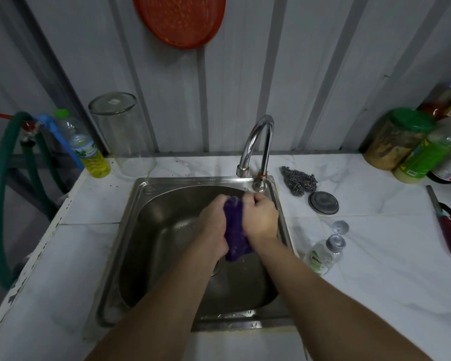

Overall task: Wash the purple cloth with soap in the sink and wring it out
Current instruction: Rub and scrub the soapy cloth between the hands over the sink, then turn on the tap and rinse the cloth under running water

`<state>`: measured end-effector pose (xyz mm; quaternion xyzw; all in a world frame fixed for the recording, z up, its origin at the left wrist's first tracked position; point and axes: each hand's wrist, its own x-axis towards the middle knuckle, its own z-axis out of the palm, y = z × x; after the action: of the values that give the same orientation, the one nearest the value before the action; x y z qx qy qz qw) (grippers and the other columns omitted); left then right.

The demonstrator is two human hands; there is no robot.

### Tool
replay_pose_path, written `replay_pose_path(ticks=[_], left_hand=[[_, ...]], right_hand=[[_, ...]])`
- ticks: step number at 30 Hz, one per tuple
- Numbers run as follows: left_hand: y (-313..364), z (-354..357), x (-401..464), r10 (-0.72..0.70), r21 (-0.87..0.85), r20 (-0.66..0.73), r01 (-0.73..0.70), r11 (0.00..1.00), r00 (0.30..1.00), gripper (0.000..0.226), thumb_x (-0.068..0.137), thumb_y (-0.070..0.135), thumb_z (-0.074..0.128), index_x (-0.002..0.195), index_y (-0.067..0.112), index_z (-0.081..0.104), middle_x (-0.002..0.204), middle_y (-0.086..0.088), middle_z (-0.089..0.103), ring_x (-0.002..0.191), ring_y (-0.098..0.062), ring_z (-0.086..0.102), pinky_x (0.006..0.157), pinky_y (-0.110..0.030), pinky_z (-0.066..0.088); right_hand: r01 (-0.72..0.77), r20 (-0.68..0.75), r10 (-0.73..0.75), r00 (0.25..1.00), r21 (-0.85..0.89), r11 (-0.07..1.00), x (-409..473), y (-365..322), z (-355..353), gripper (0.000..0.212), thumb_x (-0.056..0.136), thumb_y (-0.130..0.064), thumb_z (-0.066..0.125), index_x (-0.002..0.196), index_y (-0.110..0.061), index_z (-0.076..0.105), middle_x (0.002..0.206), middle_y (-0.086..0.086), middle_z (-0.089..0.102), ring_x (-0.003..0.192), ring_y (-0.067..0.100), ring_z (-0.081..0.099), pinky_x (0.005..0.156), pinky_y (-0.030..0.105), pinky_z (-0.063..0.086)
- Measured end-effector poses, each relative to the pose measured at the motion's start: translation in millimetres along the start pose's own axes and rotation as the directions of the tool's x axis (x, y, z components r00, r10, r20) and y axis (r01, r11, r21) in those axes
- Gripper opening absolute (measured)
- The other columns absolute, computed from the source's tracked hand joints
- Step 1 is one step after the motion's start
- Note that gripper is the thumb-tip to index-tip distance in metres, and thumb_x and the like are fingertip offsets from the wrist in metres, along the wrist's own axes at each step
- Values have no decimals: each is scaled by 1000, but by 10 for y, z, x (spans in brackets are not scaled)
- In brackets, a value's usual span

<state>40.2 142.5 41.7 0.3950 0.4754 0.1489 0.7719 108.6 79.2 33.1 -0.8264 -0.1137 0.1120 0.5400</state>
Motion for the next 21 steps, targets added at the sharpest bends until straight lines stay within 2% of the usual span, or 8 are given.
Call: replay_pose_path(ticks=[3,5,8,11,14,16,18,21], left_hand=[[76,-88,134,17,-109,-143,-33,993,990,27,86,24,60,62,12,59,63,-11,57,64,-27,56,68,-39,49],[71,-138,190,-8,-115,-134,-7,993,991,31,91,20,55,62,11,52,64,-10,49,63,-28,50,66,-37,44],[-5,-78,130,-91,-77,-10,90,993,996,25,92,28,57,79,8,68,74,-15,64,69,-29,62,62,-34,51],[-85,-8,68,-147,-91,74,153,984,986,38,92,34,62,109,3,76,93,-19,73,79,-32,71,65,-36,59],[-110,-30,91,-168,-165,193,201,966,967,45,90,52,67,89,12,86,92,-11,82,77,-29,80,62,-38,63],[-111,-57,110,-163,-173,284,217,961,945,47,89,59,65,84,17,86,100,-10,83,86,-28,80,68,-40,63],[-121,-71,97,-143,-137,336,199,971,931,45,93,55,63,95,16,85,109,-12,81,96,-29,78,70,-40,64],[-109,-57,72,-88,-107,351,133,985,932,38,96,32,67,123,8,75,118,-16,78,105,-32,76,70,-40,66]], right_hand=[[176,19,-177,984,40,984,-349,-3,189,43,91,-48,48,63,-17,55,54,-5,58,54,13,57,53,31,43],[217,33,-218,975,31,976,-461,-16,289,45,89,-52,46,62,-18,51,52,-4,56,55,17,58,53,35,46],[94,-19,-95,995,-39,995,-191,37,229,40,97,-40,49,65,-17,57,66,6,67,68,30,64,63,34,49],[-44,-11,43,999,-50,998,65,158,106,41,100,-34,49,63,-19,55,64,1,62,69,26,61,62,30,41],[-100,-24,101,995,55,993,110,233,78,44,101,-38,47,65,-16,57,63,1,61,65,22,59,63,33,46],[-137,-54,147,988,162,977,124,217,34,47,101,-42,45,65,-14,56,62,2,59,62,21,56,65,38,48],[-156,-45,168,985,198,968,137,150,-26,50,101,-48,44,68,-13,58,63,2,60,63,21,59,67,41,51],[-180,34,177,984,139,974,170,52,-116,53,99,-54,42,81,-11,67,81,7,73,81,25,69,80,44,57]])
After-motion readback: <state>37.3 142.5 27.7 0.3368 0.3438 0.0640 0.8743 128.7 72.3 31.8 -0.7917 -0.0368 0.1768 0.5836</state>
